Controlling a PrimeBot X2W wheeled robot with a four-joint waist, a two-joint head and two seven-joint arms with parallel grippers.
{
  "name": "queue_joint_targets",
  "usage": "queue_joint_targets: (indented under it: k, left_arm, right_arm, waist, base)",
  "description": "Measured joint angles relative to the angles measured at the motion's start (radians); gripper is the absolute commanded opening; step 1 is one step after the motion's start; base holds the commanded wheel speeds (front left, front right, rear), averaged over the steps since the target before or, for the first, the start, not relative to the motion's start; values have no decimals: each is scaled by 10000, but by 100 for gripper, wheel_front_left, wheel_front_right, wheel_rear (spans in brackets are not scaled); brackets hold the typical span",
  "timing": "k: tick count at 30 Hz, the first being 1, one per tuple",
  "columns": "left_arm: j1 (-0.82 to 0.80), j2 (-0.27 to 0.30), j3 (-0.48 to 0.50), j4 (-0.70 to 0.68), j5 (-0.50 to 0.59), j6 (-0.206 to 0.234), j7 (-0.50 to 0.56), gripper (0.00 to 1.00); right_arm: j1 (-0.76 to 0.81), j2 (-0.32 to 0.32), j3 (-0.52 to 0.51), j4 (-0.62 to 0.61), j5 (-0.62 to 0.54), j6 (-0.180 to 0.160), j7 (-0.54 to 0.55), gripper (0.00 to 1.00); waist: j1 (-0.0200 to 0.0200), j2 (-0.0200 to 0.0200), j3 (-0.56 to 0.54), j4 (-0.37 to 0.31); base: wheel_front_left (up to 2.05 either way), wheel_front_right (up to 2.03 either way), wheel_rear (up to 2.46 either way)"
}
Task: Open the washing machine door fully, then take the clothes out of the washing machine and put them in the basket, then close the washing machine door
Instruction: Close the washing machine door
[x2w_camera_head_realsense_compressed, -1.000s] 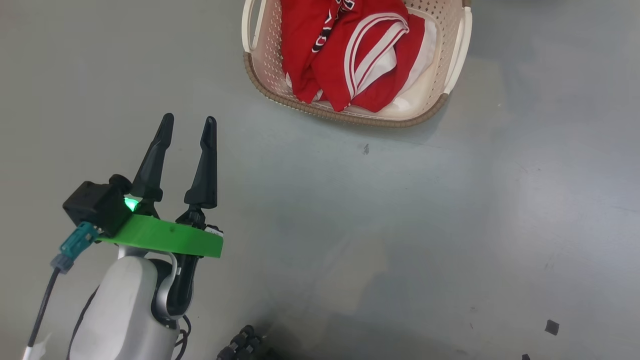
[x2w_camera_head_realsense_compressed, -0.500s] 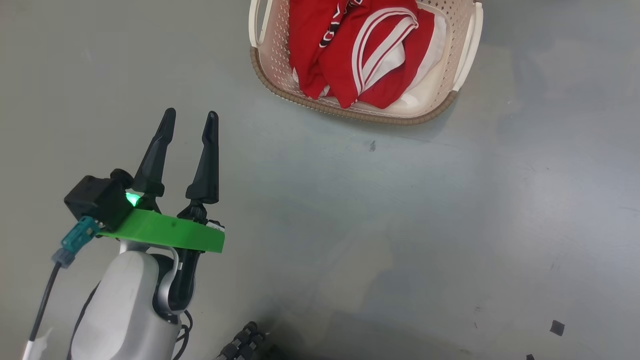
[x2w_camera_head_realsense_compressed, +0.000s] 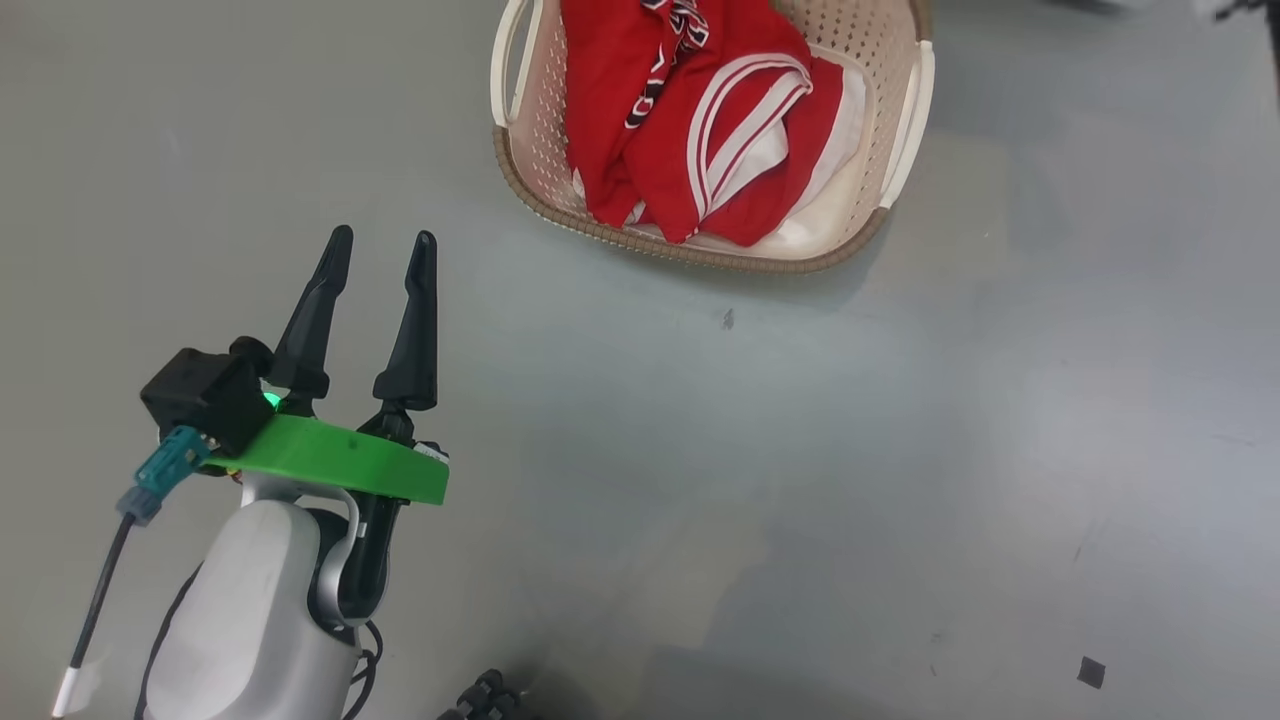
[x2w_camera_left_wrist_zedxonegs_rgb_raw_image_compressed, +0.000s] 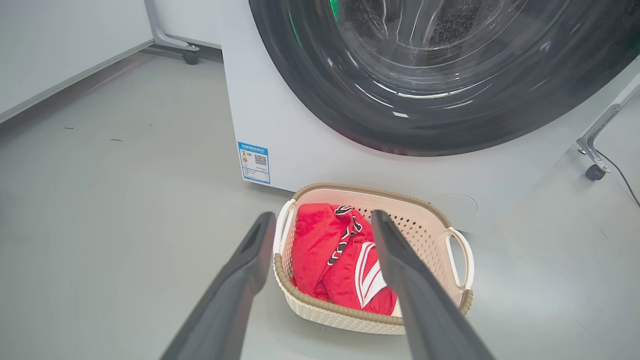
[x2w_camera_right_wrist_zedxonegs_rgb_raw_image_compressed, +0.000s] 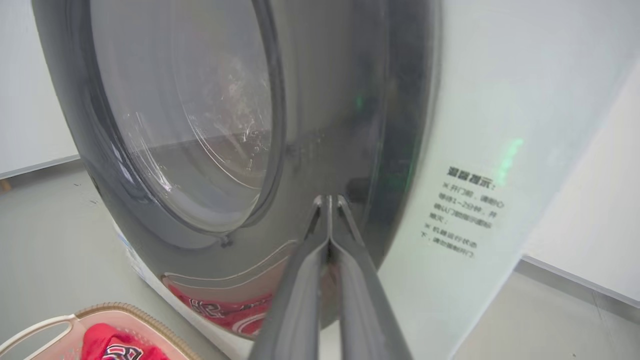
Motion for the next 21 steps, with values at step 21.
queue_joint_targets:
  k: [21]
  left_arm:
    - [639,274,343,662,347,0,0,100]
  right_arm:
    - [4868,1275,-754,-397,986,-652,-445,0]
  waist:
    - [-1,0,-2747,-986]
  base:
    - [0,0,0]
